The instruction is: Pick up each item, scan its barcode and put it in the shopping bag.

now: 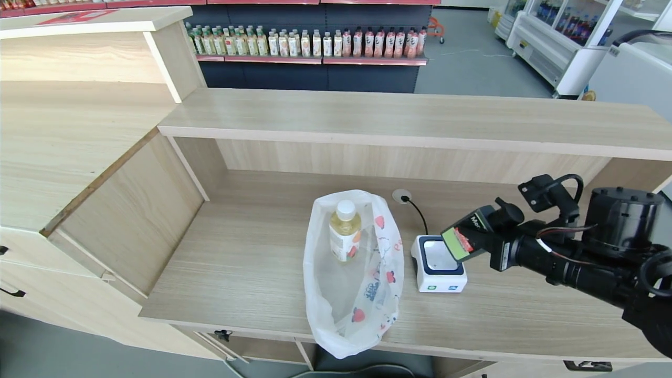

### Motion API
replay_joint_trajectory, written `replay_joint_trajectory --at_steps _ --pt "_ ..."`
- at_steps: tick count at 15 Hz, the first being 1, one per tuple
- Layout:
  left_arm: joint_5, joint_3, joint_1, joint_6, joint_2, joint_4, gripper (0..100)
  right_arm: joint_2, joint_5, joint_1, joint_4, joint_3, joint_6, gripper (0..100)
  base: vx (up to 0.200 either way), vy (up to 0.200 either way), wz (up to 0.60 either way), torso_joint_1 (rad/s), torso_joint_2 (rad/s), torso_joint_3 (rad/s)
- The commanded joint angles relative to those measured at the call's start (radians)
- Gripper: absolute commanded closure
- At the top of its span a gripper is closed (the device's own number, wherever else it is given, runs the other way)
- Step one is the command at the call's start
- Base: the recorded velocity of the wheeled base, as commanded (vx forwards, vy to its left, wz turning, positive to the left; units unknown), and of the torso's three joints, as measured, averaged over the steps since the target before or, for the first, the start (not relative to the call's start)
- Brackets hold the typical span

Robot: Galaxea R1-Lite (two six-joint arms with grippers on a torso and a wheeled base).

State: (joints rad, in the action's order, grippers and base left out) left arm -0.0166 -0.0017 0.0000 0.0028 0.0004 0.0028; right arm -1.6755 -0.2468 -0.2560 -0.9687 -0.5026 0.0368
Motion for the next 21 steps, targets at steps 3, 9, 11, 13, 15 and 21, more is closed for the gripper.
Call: replay_joint_trajectory --at_steps 3,9,11,13,15,21 --pt "0.000 0.000 0.000 0.002 0.000 0.000 0 -0.053 -0.017 -0.074 0.027 0.012 0.005 100 0.000 0.067 0.00 0.004 0.00 0.002" --pt "0.000 0.000 0.000 0.000 0.000 0.000 0 -0.236 -0.017 -0.157 0.024 -0.060 0.005 100 0.000 0.000 0.00 0.000 0.00 0.000" --pt "0.000 0.000 0.000 0.000 0.000 0.000 0 -0.305 -0.017 -0.167 0.019 -0.088 0.003 100 0.000 0.000 0.00 0.000 0.00 0.000" --pt "0.000 0.000 0.000 0.000 0.000 0.000 0 -0.374 -0.019 -0.177 0.001 -0.133 0.009 100 0.000 0.000 0.00 0.000 0.00 0.000" --pt "0.000 0.000 0.000 0.000 0.000 0.000 0 -0.446 -0.019 -0.180 -0.054 -0.185 0.028 100 0.000 0.000 0.00 0.000 0.00 0.000" --pt "0.000 0.000 0.000 0.000 0.000 0.000 0 -0.607 -0.016 -0.261 -0.099 -0.366 0.054 100 0.000 0.000 0.00 0.000 0.00 0.000"
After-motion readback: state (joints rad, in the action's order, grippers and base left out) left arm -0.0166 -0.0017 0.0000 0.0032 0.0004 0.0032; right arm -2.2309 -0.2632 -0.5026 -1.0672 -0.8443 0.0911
